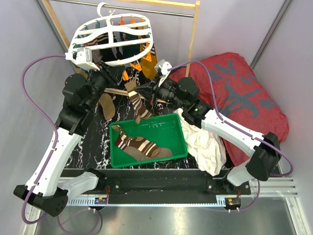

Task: Clip the socks to the hanger
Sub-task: Clamp the sock onto the hanger.

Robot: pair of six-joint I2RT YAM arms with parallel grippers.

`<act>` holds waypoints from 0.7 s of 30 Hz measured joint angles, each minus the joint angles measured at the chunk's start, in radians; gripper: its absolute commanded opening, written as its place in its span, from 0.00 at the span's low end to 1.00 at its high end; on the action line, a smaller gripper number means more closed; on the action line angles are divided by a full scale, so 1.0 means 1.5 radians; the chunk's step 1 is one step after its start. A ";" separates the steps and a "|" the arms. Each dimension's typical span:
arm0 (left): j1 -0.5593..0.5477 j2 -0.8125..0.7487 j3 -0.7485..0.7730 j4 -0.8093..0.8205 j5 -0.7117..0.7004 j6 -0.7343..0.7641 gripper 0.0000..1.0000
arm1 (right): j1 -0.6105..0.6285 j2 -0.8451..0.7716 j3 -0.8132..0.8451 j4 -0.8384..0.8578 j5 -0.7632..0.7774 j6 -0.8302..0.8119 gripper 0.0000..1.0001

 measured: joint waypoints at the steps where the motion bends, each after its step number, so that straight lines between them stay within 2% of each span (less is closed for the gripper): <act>1: 0.000 0.000 0.000 0.002 0.002 -0.001 0.00 | -0.002 0.002 0.003 0.004 -0.005 0.004 0.00; 21: 0.000 0.000 0.000 0.015 0.024 -0.014 0.00 | -0.033 0.028 0.027 0.063 -0.059 0.069 0.00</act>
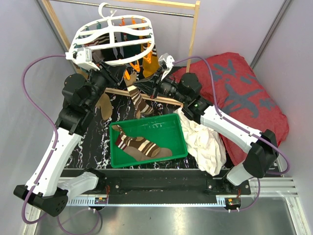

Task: Clip the socks to the hanger
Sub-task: Clamp the sock onto the hanger.

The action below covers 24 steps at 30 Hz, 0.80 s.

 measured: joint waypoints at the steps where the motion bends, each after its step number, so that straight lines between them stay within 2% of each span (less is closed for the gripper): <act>1: 0.000 0.000 0.000 0.000 0.001 0.000 0.00 | -0.001 0.000 0.001 0.002 -0.004 0.003 0.00; 16: 0.000 0.000 0.000 0.000 0.023 -0.008 0.00 | -0.010 0.035 0.024 0.024 -0.023 0.036 0.00; 21: 0.000 0.000 -0.001 0.000 0.023 -0.007 0.05 | -0.012 0.038 0.028 0.030 -0.027 0.044 0.00; 24: 0.000 0.000 -0.001 0.000 0.023 -0.005 0.11 | -0.013 0.038 0.034 0.034 -0.028 0.045 0.00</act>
